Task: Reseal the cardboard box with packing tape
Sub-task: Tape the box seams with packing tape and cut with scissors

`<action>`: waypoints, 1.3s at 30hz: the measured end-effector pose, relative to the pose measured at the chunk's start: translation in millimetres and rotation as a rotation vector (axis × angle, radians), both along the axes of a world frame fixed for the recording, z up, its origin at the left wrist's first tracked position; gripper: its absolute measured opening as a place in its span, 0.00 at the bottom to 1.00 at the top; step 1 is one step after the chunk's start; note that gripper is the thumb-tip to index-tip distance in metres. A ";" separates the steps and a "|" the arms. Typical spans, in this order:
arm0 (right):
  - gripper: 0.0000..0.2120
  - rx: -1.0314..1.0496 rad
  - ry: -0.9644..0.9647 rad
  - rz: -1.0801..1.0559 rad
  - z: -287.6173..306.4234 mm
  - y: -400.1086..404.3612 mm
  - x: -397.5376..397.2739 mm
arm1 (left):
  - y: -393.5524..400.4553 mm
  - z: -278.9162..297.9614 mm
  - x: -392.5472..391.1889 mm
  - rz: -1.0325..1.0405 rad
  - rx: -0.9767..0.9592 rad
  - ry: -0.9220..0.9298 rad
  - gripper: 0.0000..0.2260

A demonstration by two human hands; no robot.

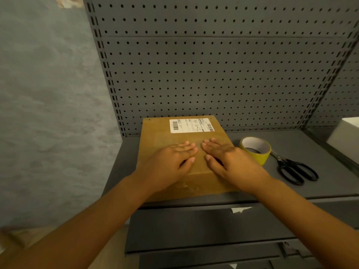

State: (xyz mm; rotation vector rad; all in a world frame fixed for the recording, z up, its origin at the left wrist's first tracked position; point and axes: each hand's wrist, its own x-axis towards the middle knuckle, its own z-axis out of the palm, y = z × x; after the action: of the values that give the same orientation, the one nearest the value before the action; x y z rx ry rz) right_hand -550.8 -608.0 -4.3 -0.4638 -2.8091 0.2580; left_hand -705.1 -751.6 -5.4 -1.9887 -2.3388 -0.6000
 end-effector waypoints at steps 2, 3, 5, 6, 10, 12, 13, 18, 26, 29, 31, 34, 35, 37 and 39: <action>0.24 -0.002 0.113 -0.067 -3.3 -6.8 0.1 | 1.0 -0.5 1.6 0.013 0.018 0.002 0.20; 0.25 0.027 0.156 -0.077 -5.9 -10.2 0.5 | 1.8 -1.2 2.7 0.017 0.024 0.012 0.21; 0.24 0.062 0.194 -0.044 -12.0 -10.6 2.9 | 1.3 -2.0 4.0 0.021 0.055 0.017 0.21; 0.24 0.039 0.191 -0.032 -10.9 -9.5 4.6 | 0.1 -1.7 4.0 0.025 0.079 0.017 0.20; 0.20 -0.005 0.283 -0.057 -7.0 -9.7 12.7 | -4.3 -0.7 4.7 0.087 0.133 0.009 0.20; 0.14 -0.007 0.354 -0.103 -2.1 -12.8 10.3 | -3.5 1.6 3.5 0.117 0.171 -0.005 0.19; 0.12 -0.015 0.352 -0.127 2.3 -13.8 6.9 | -2.5 4.4 2.2 0.121 0.179 -0.025 0.18; 0.35 0.045 -0.086 -0.082 1.9 -11.8 -11.9 | 7.0 11.0 2.9 -0.006 -0.174 0.035 0.28; 0.37 0.085 -0.215 -0.089 6.4 -3.0 -15.6 | 14.6 9.9 3.2 0.045 -0.153 0.127 0.30; 0.28 0.032 -0.288 -0.067 11.5 -1.1 -17.4 | 17.1 6.8 1.1 0.007 -0.262 0.124 0.31; 0.26 0.017 -0.297 -0.057 14.6 0.1 -18.8 | 19.9 6.8 -2.8 -0.013 -0.302 0.124 0.31; 0.27 -0.013 -0.300 -0.028 12.9 0.1 -21.2 | 18.2 5.4 -1.9 -0.004 -0.232 0.151 0.30; 0.27 -0.014 -0.281 -0.034 10.1 -1.0 -20.5 | 16.4 4.7 -0.3 -0.004 -0.212 0.163 0.30; 0.30 0.021 -0.233 -0.053 6.2 -2.0 -20.9 | 16.0 5.1 0.2 -0.008 -0.219 0.165 0.28; 0.30 0.021 -0.242 -0.039 6.1 0.3 -23.2 | 17.4 6.0 -0.8 -0.012 -0.229 0.146 0.28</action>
State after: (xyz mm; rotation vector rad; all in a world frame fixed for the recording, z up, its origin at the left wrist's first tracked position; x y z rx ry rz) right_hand -574.0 -607.7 1.8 -0.5802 -3.0298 0.1745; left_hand -705.9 -734.2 0.6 -2.0556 -2.4019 -0.1855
